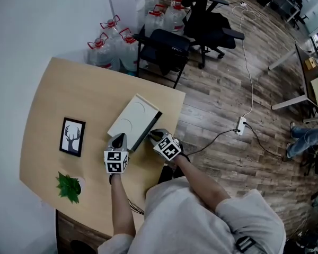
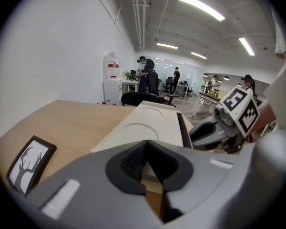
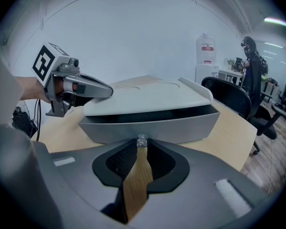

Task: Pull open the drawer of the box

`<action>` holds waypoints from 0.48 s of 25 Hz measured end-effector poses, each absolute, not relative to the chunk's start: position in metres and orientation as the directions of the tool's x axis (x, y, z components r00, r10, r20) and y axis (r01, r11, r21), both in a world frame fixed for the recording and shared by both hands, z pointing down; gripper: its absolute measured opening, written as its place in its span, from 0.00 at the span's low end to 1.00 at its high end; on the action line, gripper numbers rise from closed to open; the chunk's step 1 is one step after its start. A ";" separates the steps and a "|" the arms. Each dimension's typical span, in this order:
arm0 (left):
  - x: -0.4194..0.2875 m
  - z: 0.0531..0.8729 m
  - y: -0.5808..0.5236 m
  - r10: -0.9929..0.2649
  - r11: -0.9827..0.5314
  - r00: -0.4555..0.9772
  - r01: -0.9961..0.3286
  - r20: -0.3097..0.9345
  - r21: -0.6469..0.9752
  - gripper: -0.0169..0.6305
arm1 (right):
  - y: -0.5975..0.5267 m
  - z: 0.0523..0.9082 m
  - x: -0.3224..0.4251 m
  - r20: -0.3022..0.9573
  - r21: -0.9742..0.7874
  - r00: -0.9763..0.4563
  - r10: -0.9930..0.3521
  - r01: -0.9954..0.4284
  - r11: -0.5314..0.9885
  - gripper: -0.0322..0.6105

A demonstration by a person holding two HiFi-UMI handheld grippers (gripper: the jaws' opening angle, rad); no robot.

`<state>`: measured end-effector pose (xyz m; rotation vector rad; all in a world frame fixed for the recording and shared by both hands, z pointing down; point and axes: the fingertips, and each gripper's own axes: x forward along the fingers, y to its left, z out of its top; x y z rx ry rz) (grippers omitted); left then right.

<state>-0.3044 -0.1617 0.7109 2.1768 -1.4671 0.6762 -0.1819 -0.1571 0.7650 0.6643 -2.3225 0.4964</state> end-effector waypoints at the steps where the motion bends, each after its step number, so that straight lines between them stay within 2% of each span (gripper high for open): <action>1: -0.304 0.711 -0.162 -0.725 -0.348 0.321 -0.934 0.610 0.078 0.11 | -0.157 0.763 -0.181 0.688 -0.165 -0.649 -0.326 -0.577 0.800 0.16; 12: -0.303 0.710 -0.162 -0.721 -0.342 0.311 -0.937 0.620 0.072 0.11 | -0.150 0.752 -0.168 0.690 -0.156 -0.645 -0.329 -0.576 0.802 0.16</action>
